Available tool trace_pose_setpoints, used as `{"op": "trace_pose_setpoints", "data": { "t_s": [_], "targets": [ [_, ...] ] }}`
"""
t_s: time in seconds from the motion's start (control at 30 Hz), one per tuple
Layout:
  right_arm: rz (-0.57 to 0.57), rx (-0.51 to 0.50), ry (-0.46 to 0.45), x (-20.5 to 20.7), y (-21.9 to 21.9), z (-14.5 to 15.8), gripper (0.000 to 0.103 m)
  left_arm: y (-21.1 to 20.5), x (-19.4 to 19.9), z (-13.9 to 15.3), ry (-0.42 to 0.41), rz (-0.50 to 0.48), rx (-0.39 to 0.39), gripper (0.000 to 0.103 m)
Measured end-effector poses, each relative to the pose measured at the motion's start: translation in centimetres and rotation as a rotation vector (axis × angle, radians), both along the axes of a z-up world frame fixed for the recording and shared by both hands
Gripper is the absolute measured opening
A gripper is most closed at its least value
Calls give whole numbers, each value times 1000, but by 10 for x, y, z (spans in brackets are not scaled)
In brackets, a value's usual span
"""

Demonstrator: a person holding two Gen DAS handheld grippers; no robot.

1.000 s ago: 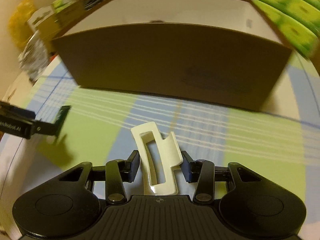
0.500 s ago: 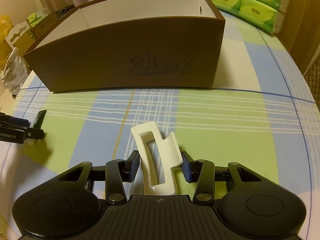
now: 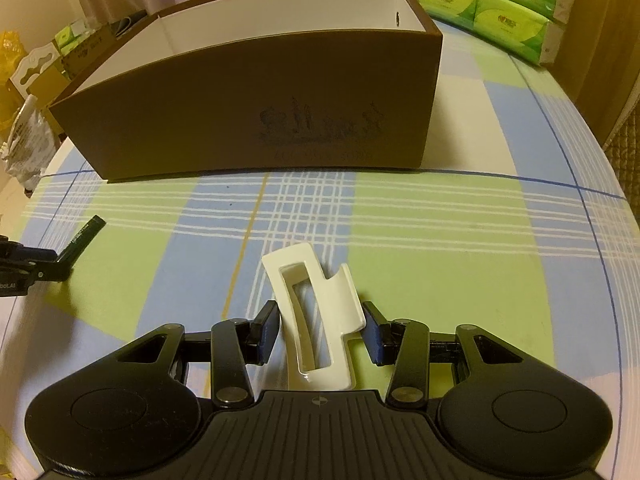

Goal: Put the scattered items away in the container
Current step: 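Grasp the green lip-gel tube with the left tool while the right tool grasps the white claw clip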

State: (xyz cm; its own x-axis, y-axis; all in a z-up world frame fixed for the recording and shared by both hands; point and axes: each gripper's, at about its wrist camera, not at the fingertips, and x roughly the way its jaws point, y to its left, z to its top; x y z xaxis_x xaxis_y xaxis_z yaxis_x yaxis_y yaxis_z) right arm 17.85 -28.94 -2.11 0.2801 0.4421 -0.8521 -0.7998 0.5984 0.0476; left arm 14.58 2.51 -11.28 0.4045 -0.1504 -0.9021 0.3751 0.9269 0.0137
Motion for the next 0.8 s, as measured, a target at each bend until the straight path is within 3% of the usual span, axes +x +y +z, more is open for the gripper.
{"op": "trace_pose_setpoints", "data": {
  "t_s": [0.27, 0.37, 0.5, 0.8],
  "targets": [
    [1, -3, -5, -3, -4, 1, 41, -13, 4, -1, -7, -43, -7, 24],
    [8, -6, -10, -6, -6, 2, 41, -20, 2, -1, -7, -68, -9, 13],
    [17, -14, -26, -12, -9, 2, 38, -25, -4, 0, -7, -79, -2, 12],
    [17, 15, -24, -18, -19, 10, 38, -17, -23, 16, 13, -54, -80, 12]
  ]
}}
